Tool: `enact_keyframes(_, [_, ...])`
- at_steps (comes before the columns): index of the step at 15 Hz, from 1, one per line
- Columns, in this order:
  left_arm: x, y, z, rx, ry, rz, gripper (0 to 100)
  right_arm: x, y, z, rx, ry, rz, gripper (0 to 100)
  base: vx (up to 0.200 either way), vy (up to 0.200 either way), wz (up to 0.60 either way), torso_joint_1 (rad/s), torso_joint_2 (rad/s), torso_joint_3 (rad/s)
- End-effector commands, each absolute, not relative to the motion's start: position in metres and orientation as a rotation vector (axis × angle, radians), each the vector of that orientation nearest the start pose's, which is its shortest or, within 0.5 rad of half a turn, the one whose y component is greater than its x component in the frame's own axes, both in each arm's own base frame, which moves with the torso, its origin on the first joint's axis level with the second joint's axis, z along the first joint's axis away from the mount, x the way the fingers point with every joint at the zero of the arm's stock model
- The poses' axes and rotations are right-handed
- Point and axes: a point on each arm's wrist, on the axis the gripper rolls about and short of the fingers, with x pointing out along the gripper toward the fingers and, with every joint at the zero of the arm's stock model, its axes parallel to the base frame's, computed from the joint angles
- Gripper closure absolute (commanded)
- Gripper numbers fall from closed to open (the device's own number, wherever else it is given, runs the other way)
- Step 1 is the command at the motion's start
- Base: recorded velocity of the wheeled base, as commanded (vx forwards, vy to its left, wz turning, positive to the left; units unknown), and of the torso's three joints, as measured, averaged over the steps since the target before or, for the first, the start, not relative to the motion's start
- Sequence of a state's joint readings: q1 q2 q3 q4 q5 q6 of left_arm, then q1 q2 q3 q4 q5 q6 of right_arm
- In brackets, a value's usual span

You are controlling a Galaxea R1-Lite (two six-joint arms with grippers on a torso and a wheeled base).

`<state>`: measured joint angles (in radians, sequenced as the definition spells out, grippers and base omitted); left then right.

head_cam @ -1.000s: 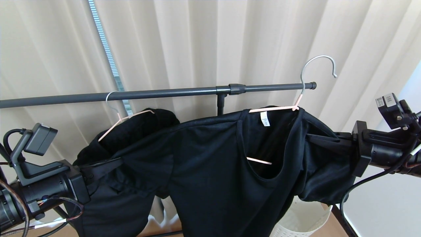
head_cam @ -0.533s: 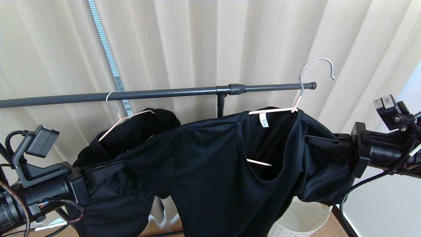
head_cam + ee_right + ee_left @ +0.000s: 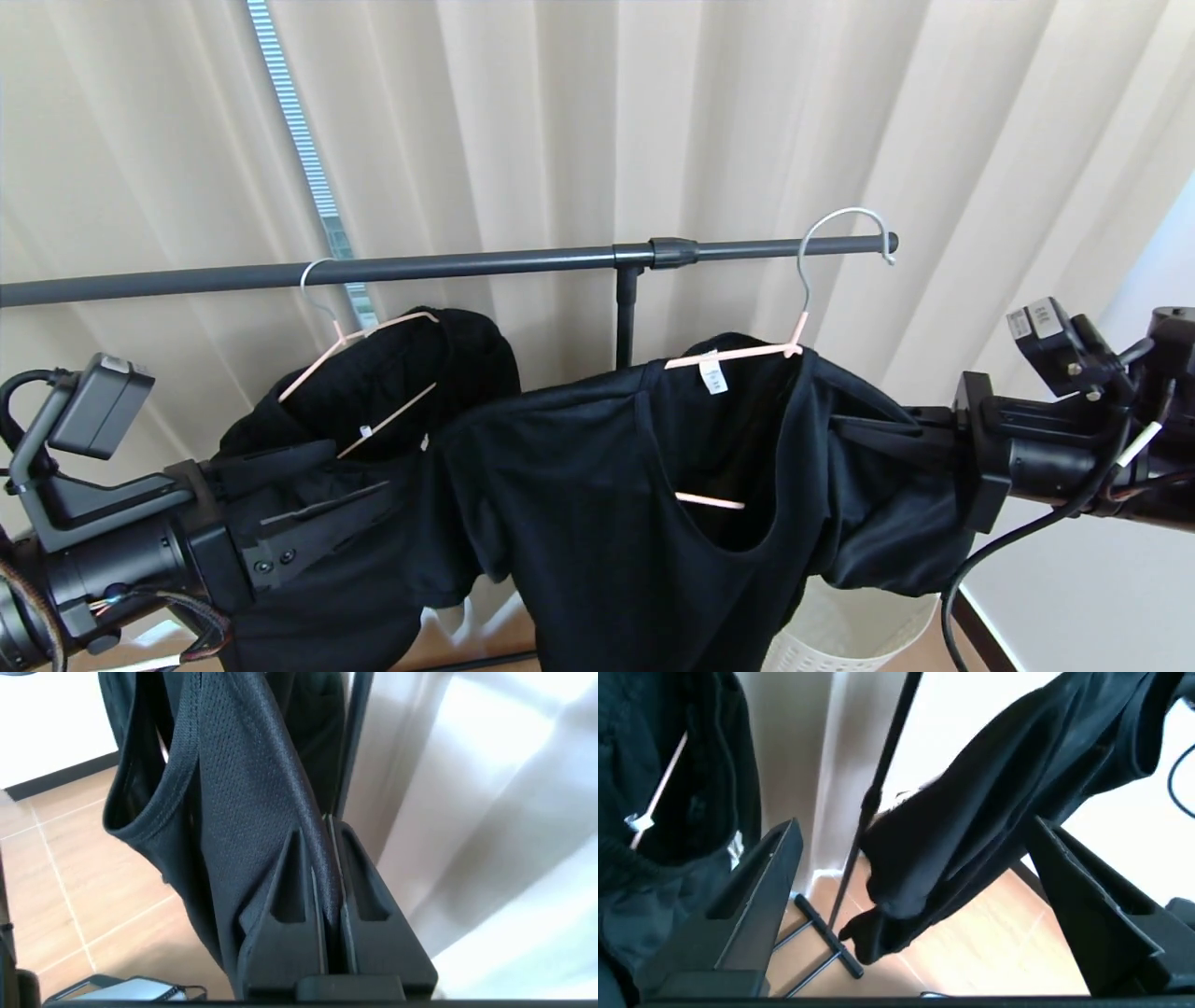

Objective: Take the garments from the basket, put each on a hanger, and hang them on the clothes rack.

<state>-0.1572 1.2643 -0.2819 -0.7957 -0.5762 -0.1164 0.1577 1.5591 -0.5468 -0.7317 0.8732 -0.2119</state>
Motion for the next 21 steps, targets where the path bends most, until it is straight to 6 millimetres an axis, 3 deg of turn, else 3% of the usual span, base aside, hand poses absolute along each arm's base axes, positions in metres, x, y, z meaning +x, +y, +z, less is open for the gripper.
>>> enact_keyframes(1, [0.153,-0.044,0.17,-0.143,0.205,-0.761,0,0.238,0.073,0.149,-0.075,0.229,1.116,100,0.0,0.0,0.0,0.0,0.0,0.0])
enact_keyframes(12, [0.121,-0.068,0.193,-0.118,0.227,-0.913,0,0.222,0.117,0.132,-0.131,0.308,1.161,100,0.0,0.0,0.0,0.0,0.0,0.0])
enact_keyframes(15, [0.114,-0.087,0.185,-0.085,0.27,-0.929,0,0.215,0.127,0.13,-0.145,0.317,1.191,100,0.0,0.0,0.0,0.0,0.0,0.0])
enact_keyframes(21, [0.12,-0.1,0.163,-0.045,0.388,-0.967,0,0.203,0.138,0.13,-0.169,0.314,1.21,100,0.0,0.0,0.0,0.0,0.0,0.0])
